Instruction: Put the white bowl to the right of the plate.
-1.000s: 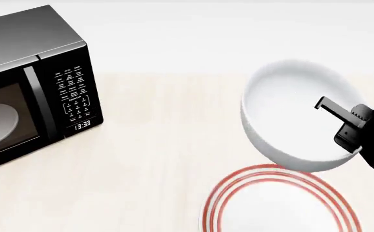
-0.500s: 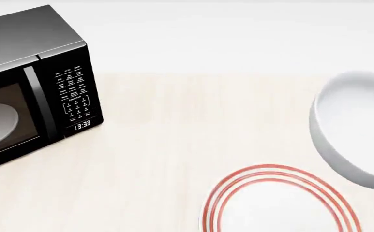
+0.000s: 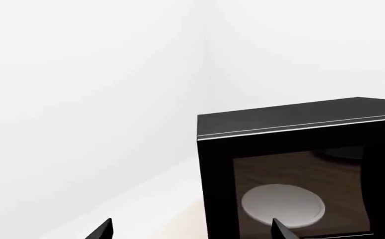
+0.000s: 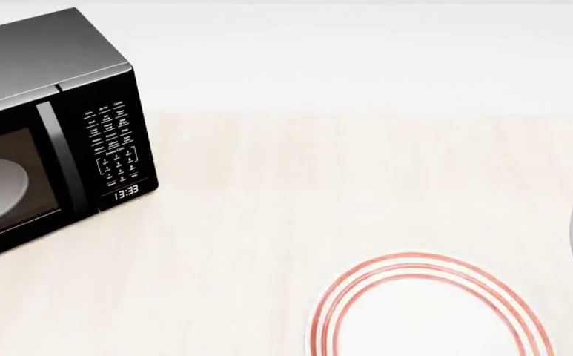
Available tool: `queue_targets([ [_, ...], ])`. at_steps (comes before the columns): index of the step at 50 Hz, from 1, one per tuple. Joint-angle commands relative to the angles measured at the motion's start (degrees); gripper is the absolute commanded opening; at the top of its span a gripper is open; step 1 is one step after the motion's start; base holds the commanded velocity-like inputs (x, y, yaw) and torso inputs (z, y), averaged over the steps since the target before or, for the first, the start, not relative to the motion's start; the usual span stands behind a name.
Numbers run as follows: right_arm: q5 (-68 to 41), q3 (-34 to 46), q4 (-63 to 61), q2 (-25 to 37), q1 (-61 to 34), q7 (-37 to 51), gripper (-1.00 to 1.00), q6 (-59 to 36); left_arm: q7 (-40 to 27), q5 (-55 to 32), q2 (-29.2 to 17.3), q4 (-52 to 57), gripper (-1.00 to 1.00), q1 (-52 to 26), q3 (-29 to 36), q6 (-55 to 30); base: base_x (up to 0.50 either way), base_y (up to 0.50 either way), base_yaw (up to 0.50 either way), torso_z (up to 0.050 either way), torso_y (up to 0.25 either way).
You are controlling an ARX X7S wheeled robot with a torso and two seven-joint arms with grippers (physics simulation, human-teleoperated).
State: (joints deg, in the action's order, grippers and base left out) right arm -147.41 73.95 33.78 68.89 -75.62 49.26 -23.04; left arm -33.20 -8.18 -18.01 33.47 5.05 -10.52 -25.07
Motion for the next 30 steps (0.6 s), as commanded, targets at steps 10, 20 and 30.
queue_targets([
  [10, -1.42, -1.06, 4.42, 2.61, 2.45, -3.3, -1.0, 0.53, -0.36, 0.02, -0.22, -0.01, 1.0, 0.2, 0.27, 0.42, 0.0, 0.0, 0.0, 0.0, 0.0],
  [20, -2.08, -0.98, 5.59, 3.33, 4.64, -5.55, -1.0, 1.73, -0.51, 0.12, -0.35, -0.04, 1.0, 0.15, 0.68, 0.34, 0.0, 0.0, 0.0, 0.0, 0.001],
  [30, -0.47, 0.41, 14.92, -1.5, 5.63, -11.08, -1.0, -2.47, -0.76, 0.31, -0.46, -0.07, 1.0, 0.26, 0.95, 0.51, 0.0, 0.0, 0.0, 0.0, 0.0],
])
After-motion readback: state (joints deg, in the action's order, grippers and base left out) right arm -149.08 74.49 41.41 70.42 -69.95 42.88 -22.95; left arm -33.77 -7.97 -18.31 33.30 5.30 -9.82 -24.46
